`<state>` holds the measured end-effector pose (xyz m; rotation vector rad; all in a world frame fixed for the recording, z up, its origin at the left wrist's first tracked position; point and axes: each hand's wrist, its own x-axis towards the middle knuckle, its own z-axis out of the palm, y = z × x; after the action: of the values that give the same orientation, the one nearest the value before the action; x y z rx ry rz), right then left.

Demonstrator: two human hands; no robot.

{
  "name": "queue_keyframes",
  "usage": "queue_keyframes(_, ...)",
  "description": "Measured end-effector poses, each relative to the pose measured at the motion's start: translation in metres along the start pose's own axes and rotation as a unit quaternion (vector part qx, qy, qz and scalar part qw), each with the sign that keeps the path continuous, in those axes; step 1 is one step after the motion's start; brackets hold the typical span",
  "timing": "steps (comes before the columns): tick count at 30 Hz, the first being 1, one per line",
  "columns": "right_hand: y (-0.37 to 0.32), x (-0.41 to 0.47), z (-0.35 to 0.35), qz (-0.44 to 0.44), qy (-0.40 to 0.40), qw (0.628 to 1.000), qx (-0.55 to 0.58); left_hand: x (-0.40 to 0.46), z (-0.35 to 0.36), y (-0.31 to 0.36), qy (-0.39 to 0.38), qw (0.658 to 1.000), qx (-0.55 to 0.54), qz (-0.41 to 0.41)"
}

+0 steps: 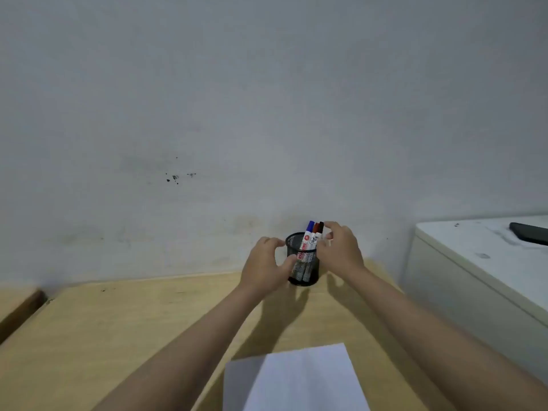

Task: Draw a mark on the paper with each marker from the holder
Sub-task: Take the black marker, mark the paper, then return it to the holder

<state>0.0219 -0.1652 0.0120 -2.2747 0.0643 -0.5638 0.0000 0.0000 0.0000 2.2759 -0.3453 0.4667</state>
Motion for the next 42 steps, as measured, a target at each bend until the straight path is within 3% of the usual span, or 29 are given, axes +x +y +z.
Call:
queue_keyframes(8,0.025,0.043,0.023,-0.02,0.014,0.998,-0.063,0.041,0.041,-0.019,0.061,0.998,-0.008,0.005)
queue_keyframes(17,0.01,0.031,0.007,-0.095,0.09,0.988,0.081,0.036,0.044,-0.012,0.061,0.997,-0.047,-0.025)
queue_keyframes(20,-0.006,0.01,-0.015,-0.167,0.141,0.971,0.096,0.015,0.031,0.009,0.067,0.989,-0.129,-0.042)
queue_keyframes(24,-0.026,-0.043,-0.047,-0.285,0.228,0.924,0.114,-0.027,0.004,0.049,0.048,0.921,-0.373,-0.098)
queue_keyframes(27,-0.032,-0.089,-0.059,-0.305,0.219,0.915,0.149,-0.055,-0.019,0.072,0.043,0.853,-0.506,-0.119)
queue_keyframes(29,-0.033,-0.117,-0.061,-0.314,0.196,0.914,0.168,-0.073,-0.032,0.081,0.042,0.831,-0.541,-0.127)
queue_keyframes(32,-0.036,-0.155,-0.059,-0.307,0.156,0.918,0.197,-0.1,-0.045,0.087,0.053,0.832,-0.536,-0.136)
queue_keyframes(36,-0.042,-0.191,-0.058,-0.254,0.087,0.935,0.232,-0.131,-0.063,0.083,0.094,0.859,-0.488,-0.121)
queue_keyframes(42,-0.064,-0.22,-0.049,-0.049,0.072,0.936,0.341,-0.177,-0.078,0.066,0.088,0.909,-0.397,-0.088)
